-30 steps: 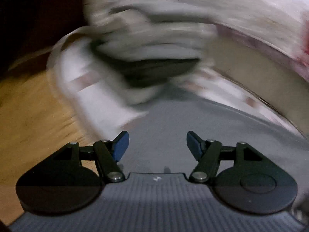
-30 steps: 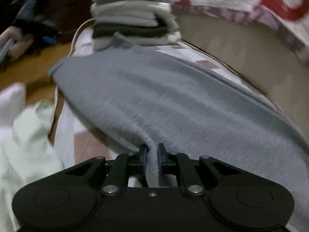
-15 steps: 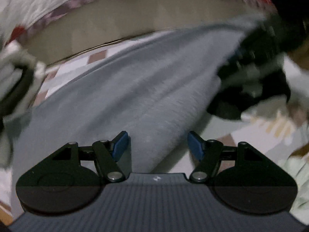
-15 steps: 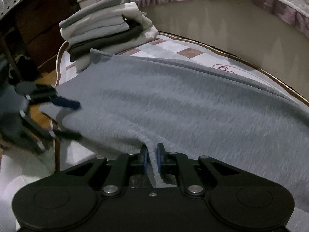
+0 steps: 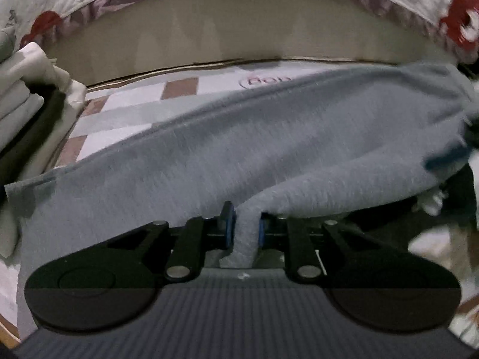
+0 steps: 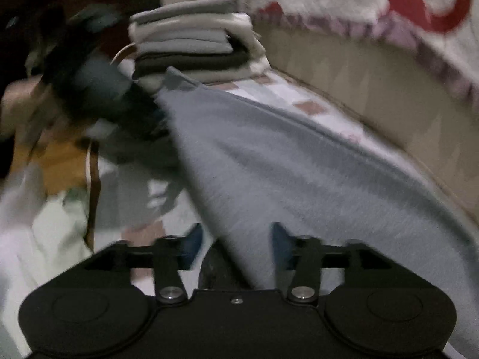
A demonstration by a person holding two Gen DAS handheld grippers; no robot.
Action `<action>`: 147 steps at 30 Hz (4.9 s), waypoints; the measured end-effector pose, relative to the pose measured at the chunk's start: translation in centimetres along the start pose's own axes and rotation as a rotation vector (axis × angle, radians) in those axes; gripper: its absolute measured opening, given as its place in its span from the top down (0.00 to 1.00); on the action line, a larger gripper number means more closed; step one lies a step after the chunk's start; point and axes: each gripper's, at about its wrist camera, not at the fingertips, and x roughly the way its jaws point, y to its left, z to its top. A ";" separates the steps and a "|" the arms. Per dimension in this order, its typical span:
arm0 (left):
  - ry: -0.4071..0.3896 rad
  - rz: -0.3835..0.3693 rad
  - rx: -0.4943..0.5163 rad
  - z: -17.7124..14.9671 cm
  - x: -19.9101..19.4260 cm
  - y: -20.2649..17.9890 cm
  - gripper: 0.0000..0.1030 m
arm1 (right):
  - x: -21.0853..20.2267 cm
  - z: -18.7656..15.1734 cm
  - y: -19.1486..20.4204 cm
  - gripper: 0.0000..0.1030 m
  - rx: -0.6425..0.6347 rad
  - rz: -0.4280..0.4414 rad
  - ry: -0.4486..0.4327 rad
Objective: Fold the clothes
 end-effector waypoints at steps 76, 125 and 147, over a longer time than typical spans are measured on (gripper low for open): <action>0.163 0.652 -0.051 -11.4 -9.7 5.6 0.84 | -12.4 -10.6 -5.7 0.94 0.147 -0.587 -0.025; -0.084 0.457 -0.494 -10.4 -10.8 25.2 0.76 | 2.2 -3.9 -23.1 0.70 0.534 -0.457 0.243; -0.046 0.720 -0.618 -13.6 -12.7 27.3 1.00 | 1.6 -4.9 -24.9 0.70 0.608 -0.360 0.204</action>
